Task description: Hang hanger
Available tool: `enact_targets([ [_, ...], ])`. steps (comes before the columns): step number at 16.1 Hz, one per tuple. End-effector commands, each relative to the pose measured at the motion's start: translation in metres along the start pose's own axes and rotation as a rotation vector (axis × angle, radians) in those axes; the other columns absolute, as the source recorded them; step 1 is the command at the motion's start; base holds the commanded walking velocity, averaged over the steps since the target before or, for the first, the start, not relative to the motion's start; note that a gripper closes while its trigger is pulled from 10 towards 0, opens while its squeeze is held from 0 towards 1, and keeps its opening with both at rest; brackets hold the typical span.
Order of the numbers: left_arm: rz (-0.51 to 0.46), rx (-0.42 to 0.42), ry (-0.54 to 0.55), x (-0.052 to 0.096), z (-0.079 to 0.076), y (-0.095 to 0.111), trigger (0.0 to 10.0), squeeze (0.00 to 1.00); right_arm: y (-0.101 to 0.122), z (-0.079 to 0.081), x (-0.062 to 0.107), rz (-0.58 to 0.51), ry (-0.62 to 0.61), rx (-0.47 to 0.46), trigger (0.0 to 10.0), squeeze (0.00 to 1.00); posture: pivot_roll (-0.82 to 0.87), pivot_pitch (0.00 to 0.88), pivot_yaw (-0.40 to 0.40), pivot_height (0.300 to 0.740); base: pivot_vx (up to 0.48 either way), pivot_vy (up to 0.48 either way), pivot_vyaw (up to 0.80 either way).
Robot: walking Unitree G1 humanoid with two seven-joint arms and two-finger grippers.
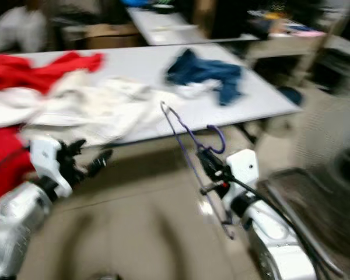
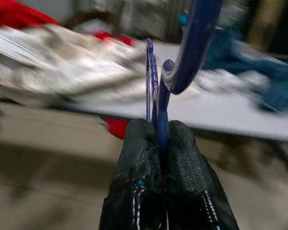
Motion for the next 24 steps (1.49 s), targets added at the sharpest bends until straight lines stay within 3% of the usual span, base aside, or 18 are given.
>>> enact_targets([
  [1, 0.029, -0.025, 0.061, 0.002, 0.009, -0.011, 10.0, 0.93, -0.008, -0.002, 0.001, 0.024, -0.003, -0.005, 10.0, 0.0, 0.14, 0.0, -0.045, 0.74, 0.0, -0.48, 0.0],
  [2, 0.039, -0.033, 0.083, 0.003, 0.012, -0.016, 10.0, 0.93, -0.013, -0.003, 0.002, 0.043, -0.002, -0.003, 10.0, 0.0, 0.14, 0.0, -0.051, 0.74, 0.0, -0.48, 0.0],
  [4, 0.171, -0.079, 0.222, 0.009, 0.033, -0.064, 10.0, 0.93, -0.05, -0.008, 0.005, 0.175, -0.019, -0.036, 10.0, 0.0, 0.14, 0.0, -0.063, 0.74, 0.0, -0.3, 0.0],
  [5, 0.22, 0.002, 0.234, 0.009, 0.036, -0.085, 10.0, 0.91, -0.075, -0.014, 0.007, 0.265, -0.059, -0.042, 10.0, 0.0, 0.15, 0.0, -0.074, 0.74, 0.0, 0.0, 0.0],
  [7, 0.311, 0.015, 0.209, 0.0, 0.034, -0.116, 10.0, 0.64, -0.129, -0.024, 0.013, 0.436, -0.204, -0.126, 10.0, 0.0, 0.13, 0.0, -0.059, 0.74, 0.0, 0.0, 0.0],
  [8, 0.376, 0.06, 0.201, -0.008, 0.028, -0.141, 10.0, 0.48, -0.176, -0.024, 0.023, 0.585, -0.335, -0.229, 10.0, 0.0, 0.11, 0.0, -0.045, 0.74, 0.0, 0.0, 0.8],
  [9, 0.389, 0.06, 0.199, -0.01, 0.026, -0.145, 10.0, 0.42, -0.183, -0.023, 0.025, 0.618, -0.345, -0.234, 10.0, 0.0, 0.1, 0.0, -0.028, 0.74, 0.0, 0.0, 0.8],
  [10, 0.452, 0.036, 0.194, -0.01, 0.021, -0.158, 10.0, 0.26, -0.2, -0.015, 0.032, 0.686, -0.345, -0.245, 10.0, 0.0, 0.08, 0.0, -0.008, 0.74, 0.0, 0.0, 0.8],
  [11, 0.521, 0.058, 0.195, -0.008, 0.015, -0.173, 10.0, 0.25, -0.217, -0.006, 0.043, 0.76, -0.349, -0.267, 10.0, 0.0, 0.07, 0.0, 0.001, 0.74, 0.0, 0.0, 0.8],
  [14, 0.586, 0.166, 0.272, -0.001, 0.014, -0.193, 10.0, 0.28, -0.241, 0.006, 0.064, 0.859, -0.401, -0.339, 10.0, 0.0, 0.04, 0.0, 0.033, 0.74, 0.0, 0.0, 0.8],
  [17, 0.608, 0.148, 0.27, 0.002, 0.014, -0.198, 10.0, 0.3, -0.246, 0.009, 0.065, 0.859, -0.426, -0.361, 10.0, 0.0, 0.03, 0.0, 0.04, 0.74, 0.304, 0.0, 0.8],
  [21, 0.597, 0.179, 0.3, 0.003, 0.017, -0.199, 10.0, 0.31, -0.249, 0.019, 0.059, 0.889, -0.364, -0.299, 10.0, 0.0, 0.05, 0.0, 0.01, 0.74, 0.335, 0.0, 0.49],
  [23, 0.603, 0.176, 0.302, 0.005, 0.017, -0.2, 10.0, 0.31, -0.256, 0.042, 0.062, 0.947, -0.265, -0.239, 10.0, 0.0, 0.07, 0.0, -0.007, 0.74, 0.332, 0.0, 0.0],
  [24, 0.604, 0.178, 0.304, 0.006, 0.018, -0.201, 10.0, 0.31, -0.255, 0.046, 0.061, 0.947, -0.256, -0.239, 10.0, 0.0, 0.07, 0.0, -0.012, 0.74, 0.319, 0.0, 0.0],
])
Point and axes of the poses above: a point about 5 cm out from each wrist's last joint towards the gripper, its own x axis pointing back from the gripper into the wrist, its own y axis along the axis of the wrist's last joint, z = x × y, the point moved 4 cm from there along -x, pointing out of the wrist towards the gripper, and after that the axes turned 7 degrees about x, right-handed, at the moved point
